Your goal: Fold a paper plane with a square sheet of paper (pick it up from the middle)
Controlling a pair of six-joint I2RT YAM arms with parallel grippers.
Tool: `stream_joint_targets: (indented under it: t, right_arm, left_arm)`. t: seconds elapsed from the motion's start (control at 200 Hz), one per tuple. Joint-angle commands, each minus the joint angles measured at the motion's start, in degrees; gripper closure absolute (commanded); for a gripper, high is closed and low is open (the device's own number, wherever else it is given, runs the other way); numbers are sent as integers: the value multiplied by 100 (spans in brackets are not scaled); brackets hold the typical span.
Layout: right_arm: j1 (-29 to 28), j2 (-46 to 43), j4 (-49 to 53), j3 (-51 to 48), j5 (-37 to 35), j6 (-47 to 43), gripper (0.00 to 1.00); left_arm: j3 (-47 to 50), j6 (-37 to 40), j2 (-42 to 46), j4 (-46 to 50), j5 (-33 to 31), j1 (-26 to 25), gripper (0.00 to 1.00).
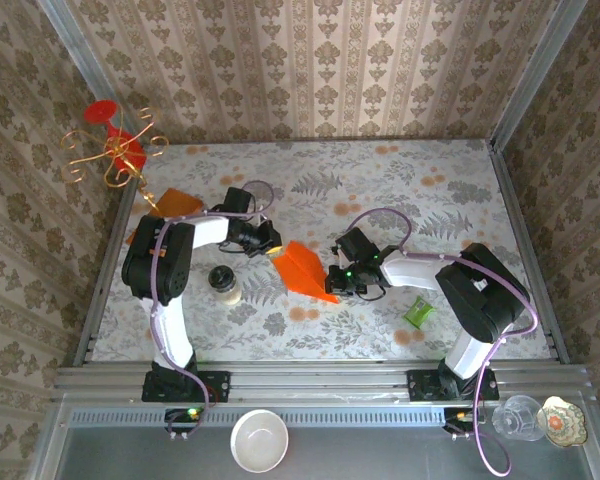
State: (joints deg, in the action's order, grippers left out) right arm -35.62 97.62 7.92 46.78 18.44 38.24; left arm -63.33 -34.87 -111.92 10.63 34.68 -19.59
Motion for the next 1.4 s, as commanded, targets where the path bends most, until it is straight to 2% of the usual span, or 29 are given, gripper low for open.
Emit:
stream_joint_targets:
  t: [0.0,0.05,0.155,0.205,0.28,0.325,0.4,0.465,0.49,0.625,0.86,1.005,1.281,1.396]
  right_arm:
    - [72,209,644,-403,-516,186,100]
    - [72,64,378,-415,-336,279,100]
    - [72,-393,-209,-382,-105,533,92]
    - [72,-640,-435,-340,-101,621,86]
    - [80,-947,-668,-287,-192,638,72]
    - [89,-1037,-731,-254,-247,554,65]
    - [132,-1031,-720,-170,-330,323,61]
    - [198,-914,-782,-113,-270,157,59]
    - [239,-856,-847,-101,-195,114,58]
    - [380,-420,-1063,175,206,-191,56]
    - [538,382,-1161,648,616,-502,55]
    - [551,627,-1276,738,905,-607,58]
    - [595,291,-1550,428,464,-598,52]
    - [599,134,-1465,306,126,-661,48]
  left_arm:
    - [-186,337,12,387,-615,109,90]
    - [-254,278,140,417,-596,76,89]
    - [-257,39,567,422,-711,-71,88]
    - [-183,-104,813,445,-911,-167,85]
    - [51,-386,1220,439,-1299,-308,83]
    - [268,-564,1475,369,-1485,-387,79]
    - [627,-792,1914,316,-1751,-551,70]
    - [875,-941,2257,366,-1879,-611,61]
    - [950,-995,2408,405,-1921,-804,58]
    - [1292,-1182,3112,649,-2065,-1054,49]
    - [1642,-1438,4021,1122,-2182,-1065,41]
    - [1753,-1557,4311,1272,-2219,-1055,38]
    - [1868,-1560,4660,1455,-2316,-1055,34]
    - [1820,-1438,4708,1469,-2311,-1046,28]
